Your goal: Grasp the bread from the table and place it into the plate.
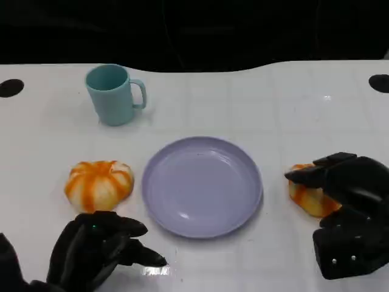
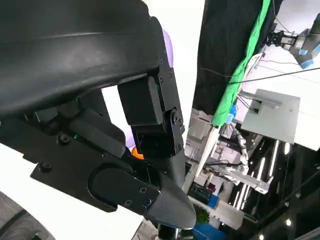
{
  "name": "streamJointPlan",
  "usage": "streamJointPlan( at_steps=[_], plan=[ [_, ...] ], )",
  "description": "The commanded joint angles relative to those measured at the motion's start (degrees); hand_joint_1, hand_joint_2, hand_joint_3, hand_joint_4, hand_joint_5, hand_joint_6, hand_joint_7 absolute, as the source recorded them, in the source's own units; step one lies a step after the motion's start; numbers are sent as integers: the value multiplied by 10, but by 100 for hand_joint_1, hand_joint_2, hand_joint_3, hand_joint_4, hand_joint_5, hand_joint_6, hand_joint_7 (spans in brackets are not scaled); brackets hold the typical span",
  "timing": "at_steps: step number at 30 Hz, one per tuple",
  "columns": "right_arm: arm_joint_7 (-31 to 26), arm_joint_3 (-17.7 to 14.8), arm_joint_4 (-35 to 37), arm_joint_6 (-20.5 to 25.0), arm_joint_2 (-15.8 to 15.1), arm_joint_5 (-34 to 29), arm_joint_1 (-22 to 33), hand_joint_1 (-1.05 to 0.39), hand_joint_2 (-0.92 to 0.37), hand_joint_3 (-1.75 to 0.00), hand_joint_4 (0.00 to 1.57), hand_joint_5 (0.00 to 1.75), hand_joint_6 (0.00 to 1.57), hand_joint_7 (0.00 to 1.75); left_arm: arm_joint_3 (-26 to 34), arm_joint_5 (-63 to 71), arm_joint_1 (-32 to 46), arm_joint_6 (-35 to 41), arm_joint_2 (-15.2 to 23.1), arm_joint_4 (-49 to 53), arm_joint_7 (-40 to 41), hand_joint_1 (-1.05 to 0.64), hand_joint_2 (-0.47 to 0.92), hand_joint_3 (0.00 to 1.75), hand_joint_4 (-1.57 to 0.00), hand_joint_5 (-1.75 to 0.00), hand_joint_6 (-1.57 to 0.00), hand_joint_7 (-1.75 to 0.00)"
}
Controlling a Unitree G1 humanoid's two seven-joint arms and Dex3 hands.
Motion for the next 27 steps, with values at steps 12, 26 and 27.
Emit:
streamJointPlan(
  at_steps=[12, 26, 27],
  plan=[
    [-103, 23, 86, -26, 12, 15, -47, -14, -81, 0, 102, 30, 101, 10, -10, -6, 29, 27, 2, -62, 23, -92, 85, 1, -157, -18, -151, 0],
    [-252, 27, 181, -109, 15, 15, -95, -2, -42, -97, 95, 175, 82, 151, -33, -4, 68, 68, -1, -159, 59, -80, 92, 4, -107, -106, -144, 0],
    [-262, 27, 185, -112, 16, 14, -96, -3, -40, -102, 95, 175, 82, 152, -35, -3, 70, 70, -1, -164, 62, -79, 92, 4, -104, -112, -144, 0]
  ],
)
